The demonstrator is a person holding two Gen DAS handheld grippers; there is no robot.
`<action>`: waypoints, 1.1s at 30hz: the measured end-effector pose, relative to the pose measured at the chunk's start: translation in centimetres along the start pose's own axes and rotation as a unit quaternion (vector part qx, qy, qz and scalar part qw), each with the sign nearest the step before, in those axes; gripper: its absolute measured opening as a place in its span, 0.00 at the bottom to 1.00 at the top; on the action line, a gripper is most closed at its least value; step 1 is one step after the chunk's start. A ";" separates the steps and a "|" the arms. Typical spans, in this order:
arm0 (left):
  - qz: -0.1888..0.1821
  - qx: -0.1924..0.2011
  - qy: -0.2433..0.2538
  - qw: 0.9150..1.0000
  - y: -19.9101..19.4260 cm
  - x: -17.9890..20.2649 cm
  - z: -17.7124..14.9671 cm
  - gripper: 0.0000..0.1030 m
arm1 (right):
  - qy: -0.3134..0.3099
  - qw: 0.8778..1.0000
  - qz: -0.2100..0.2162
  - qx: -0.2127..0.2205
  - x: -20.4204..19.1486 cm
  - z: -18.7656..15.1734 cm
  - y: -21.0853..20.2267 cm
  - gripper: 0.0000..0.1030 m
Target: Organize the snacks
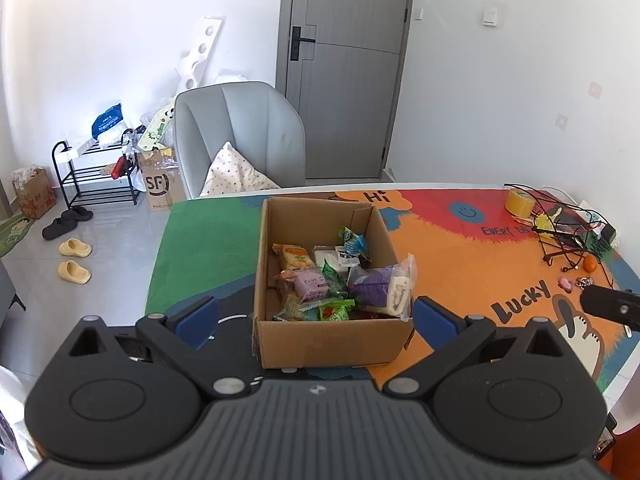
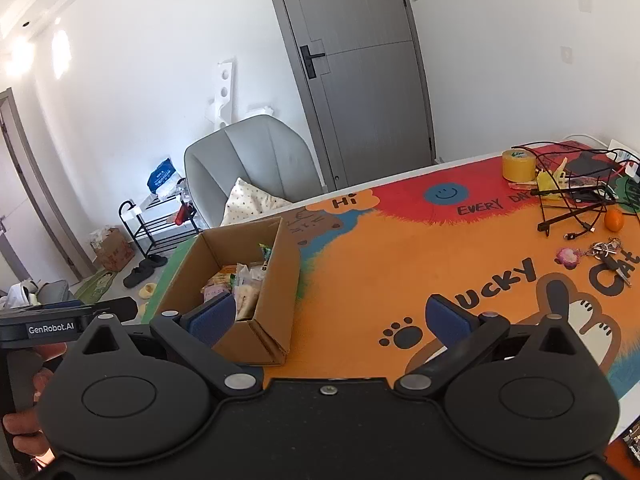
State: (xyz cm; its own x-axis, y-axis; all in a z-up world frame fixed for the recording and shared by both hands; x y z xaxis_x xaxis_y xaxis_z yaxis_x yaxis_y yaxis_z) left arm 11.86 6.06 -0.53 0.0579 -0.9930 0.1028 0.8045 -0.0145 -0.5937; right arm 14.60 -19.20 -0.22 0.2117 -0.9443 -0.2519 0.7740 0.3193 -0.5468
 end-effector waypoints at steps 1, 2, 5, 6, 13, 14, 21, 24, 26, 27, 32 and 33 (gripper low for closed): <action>0.000 0.003 0.001 1.000 -0.3 0.0 0.0 0.99 | 0.001 1.000 0.006 0.001 0.0 0.0 -0.4 1.00; 0.000 0.005 0.003 1.000 -0.5 0.0 0.0 0.99 | 0.001 1.000 0.006 0.001 -0.1 0.0 -0.7 1.00; -0.013 -0.005 -0.005 1.000 -1.0 0.3 -0.2 0.99 | -0.009 1.000 0.001 0.006 -0.3 0.1 -1.3 1.00; -0.014 -0.002 -0.001 1.000 -1.2 0.5 -0.3 0.99 | -0.010 1.000 0.003 0.004 -0.5 0.0 -1.4 1.00; -0.010 0.002 0.009 1.000 -1.6 0.5 -0.5 0.99 | -0.022 1.000 0.007 -0.001 -1.4 -0.4 -1.8 1.00; -0.010 0.002 0.008 1.000 -1.6 0.4 -0.6 0.99 | -0.023 1.000 0.008 -0.002 -1.5 -0.4 -1.8 1.00; -0.008 0.005 0.008 1.000 -1.8 0.1 -0.7 0.99 | -0.024 1.000 0.005 -0.008 -1.5 -0.6 -1.6 1.00; -0.007 0.006 0.012 1.000 -1.9 0.1 -0.7 0.99 | -0.021 1.000 0.003 -0.013 -1.3 -0.9 -1.5 1.00; -0.009 0.007 0.012 1.000 -1.9 0.1 -0.7 0.99 | -0.018 1.000 0.002 -0.014 -1.2 -1.0 -1.4 1.00; -0.009 0.008 0.013 1.000 -2.0 0.2 -0.7 0.99 | -0.018 1.000 0.003 -0.014 -1.2 -1.0 -1.4 1.00; -0.009 0.008 0.014 1.000 -2.0 0.3 -0.7 0.99 | -0.018 1.000 0.002 -0.015 -1.2 -1.0 -1.4 1.00; -0.008 0.007 0.014 1.000 -2.0 0.3 -0.7 0.99 | -0.018 1.000 0.002 -0.014 -1.2 -1.0 -1.4 1.00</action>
State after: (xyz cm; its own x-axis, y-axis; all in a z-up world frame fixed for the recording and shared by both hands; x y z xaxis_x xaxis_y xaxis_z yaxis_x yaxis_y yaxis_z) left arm 9.83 5.73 0.11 0.0285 -0.9955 0.0909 0.8139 -0.0297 -0.5803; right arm 12.69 -18.49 0.07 0.2368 -0.9450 -0.2255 0.7558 0.3250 -0.5684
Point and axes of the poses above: each gripper's, at about its wrist camera, not at the fingertips, and y roughly the way its jaws point, x to its right, z to its top, the point moved 7 cm from there along y, roughly the way its jaws point, and after that the axes turned 3 degrees about -z, right-handed, at the moved point
